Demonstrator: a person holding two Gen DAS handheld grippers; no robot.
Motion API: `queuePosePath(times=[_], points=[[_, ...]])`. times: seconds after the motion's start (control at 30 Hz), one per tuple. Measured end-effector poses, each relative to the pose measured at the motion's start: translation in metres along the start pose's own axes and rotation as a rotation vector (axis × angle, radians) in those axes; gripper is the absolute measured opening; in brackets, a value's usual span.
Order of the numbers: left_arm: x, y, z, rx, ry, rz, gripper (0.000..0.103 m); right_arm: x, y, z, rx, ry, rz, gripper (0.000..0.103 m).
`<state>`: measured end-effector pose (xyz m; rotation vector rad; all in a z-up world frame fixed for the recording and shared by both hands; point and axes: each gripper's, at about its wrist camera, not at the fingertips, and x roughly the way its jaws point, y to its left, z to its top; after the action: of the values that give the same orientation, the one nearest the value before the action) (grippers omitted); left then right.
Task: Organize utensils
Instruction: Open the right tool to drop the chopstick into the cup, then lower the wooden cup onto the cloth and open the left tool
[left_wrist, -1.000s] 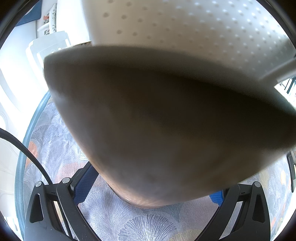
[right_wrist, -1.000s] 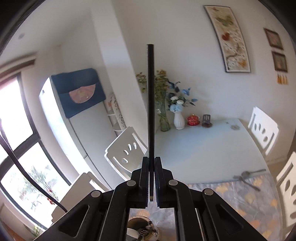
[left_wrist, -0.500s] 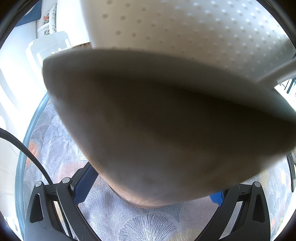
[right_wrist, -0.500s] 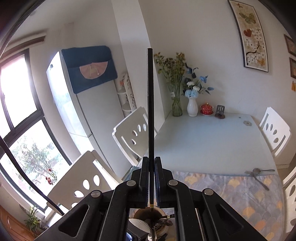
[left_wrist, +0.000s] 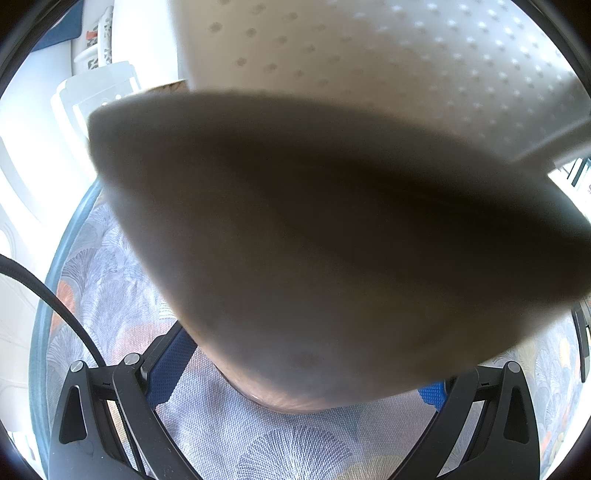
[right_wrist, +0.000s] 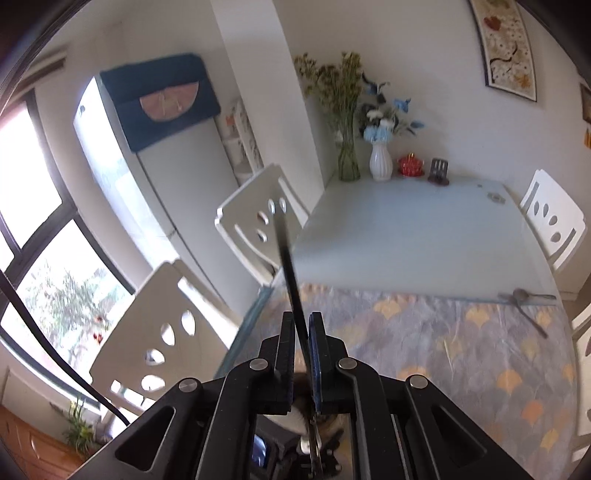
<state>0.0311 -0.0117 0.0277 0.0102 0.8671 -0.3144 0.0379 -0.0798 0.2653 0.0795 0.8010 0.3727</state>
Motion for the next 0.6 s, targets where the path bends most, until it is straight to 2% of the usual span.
queuePosePath(times=[0.13,0.2,0.23,0.3,0.33,0.37,0.43,0.6], points=[[0.002,-0.001,0.001,-0.001,0.001,-0.002,0.101,-0.014,-0.009,-0.002,0.042,0.004,0.023,0.009],[-0.001,-0.001,0.001,-0.002,0.002,-0.004,0.101,-0.023,-0.012,-0.002,0.054,-0.011,0.019,0.013],[-0.003,-0.001,0.001,-0.001,0.002,-0.004,0.101,-0.029,-0.014,-0.002,0.06,-0.022,0.013,0.018],[-0.002,-0.003,0.001,-0.001,0.002,-0.004,0.101,-0.038,-0.018,-0.002,0.07,-0.048,0.004,0.034],[-0.002,-0.003,0.001,-0.002,0.002,-0.005,0.101,-0.043,-0.019,-0.003,0.075,-0.066,0.002,0.047],[-0.002,-0.003,0.001,-0.002,0.002,-0.005,0.101,-0.047,-0.019,-0.004,0.078,-0.082,0.004,0.052],[-0.002,-0.003,0.001,-0.002,0.002,-0.005,0.101,-0.054,-0.02,-0.006,0.085,-0.107,0.005,0.052],[-0.003,-0.006,0.003,-0.003,0.004,-0.008,0.101,-0.054,-0.024,-0.01,0.124,-0.087,0.0,0.053]])
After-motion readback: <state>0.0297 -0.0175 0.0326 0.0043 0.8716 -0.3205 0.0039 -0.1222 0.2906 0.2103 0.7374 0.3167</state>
